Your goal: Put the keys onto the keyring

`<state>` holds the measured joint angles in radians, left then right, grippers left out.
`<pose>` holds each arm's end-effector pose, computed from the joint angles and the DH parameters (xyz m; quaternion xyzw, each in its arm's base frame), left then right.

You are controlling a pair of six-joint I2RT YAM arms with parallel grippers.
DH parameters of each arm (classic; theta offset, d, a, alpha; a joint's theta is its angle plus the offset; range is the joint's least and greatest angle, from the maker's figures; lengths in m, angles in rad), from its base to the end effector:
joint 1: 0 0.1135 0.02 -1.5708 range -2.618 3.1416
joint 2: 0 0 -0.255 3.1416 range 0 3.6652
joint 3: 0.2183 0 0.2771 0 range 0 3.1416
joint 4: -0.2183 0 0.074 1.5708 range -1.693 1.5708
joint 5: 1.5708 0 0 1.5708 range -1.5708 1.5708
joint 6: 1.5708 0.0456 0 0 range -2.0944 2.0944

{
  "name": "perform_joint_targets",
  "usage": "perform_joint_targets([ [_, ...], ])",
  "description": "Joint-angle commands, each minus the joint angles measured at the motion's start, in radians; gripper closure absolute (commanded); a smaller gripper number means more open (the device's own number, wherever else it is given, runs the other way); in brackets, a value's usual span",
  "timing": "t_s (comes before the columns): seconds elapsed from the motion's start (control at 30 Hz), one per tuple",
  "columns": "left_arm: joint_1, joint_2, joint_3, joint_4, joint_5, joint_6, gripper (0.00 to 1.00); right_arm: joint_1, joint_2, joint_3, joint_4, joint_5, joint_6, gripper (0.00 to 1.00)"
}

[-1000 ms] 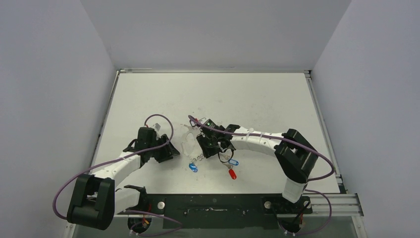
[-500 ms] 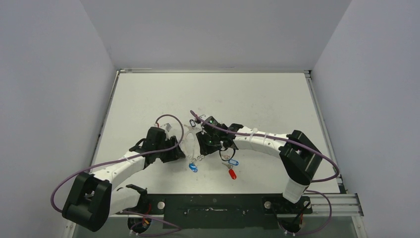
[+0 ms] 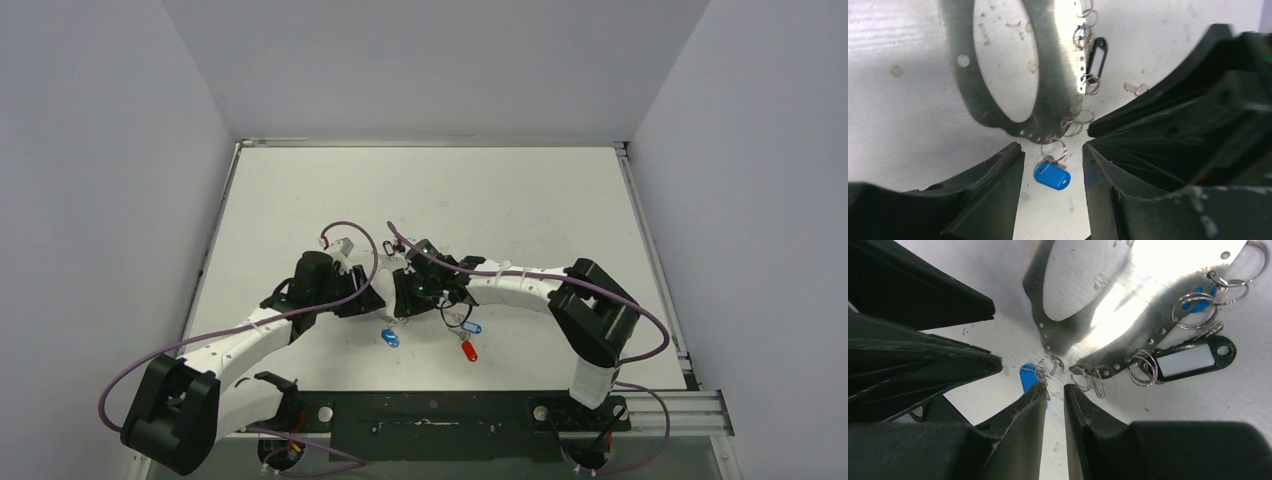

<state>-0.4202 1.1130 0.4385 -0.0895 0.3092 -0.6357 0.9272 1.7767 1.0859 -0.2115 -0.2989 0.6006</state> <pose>0.2142 -0.1109 0.1389 -0.0376 0.9100 -0.3177 0.2637 0.2243 0.3214 0.1447 -0.2001 0.9138 0.3260 0.1370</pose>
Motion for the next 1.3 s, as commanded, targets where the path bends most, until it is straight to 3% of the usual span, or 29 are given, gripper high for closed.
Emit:
perform_joint_targets([
  [0.0, -0.003, -0.024, 0.005, 0.156, 0.067, 0.034, 0.55, -0.015, 0.021, -0.015, 0.060, -0.012, 0.039, 0.78],
  [0.63, -0.003, 0.085, 0.043, 0.189, 0.128, 0.008, 0.55, -0.017, 0.075, -0.011, -0.011, 0.055, -0.004, 0.70],
  [1.27, -0.003, 0.078, 0.038, 0.179, 0.128, 0.018, 0.55, -0.017, 0.018, 0.006, 0.000, 0.017, -0.028, 1.00],
])
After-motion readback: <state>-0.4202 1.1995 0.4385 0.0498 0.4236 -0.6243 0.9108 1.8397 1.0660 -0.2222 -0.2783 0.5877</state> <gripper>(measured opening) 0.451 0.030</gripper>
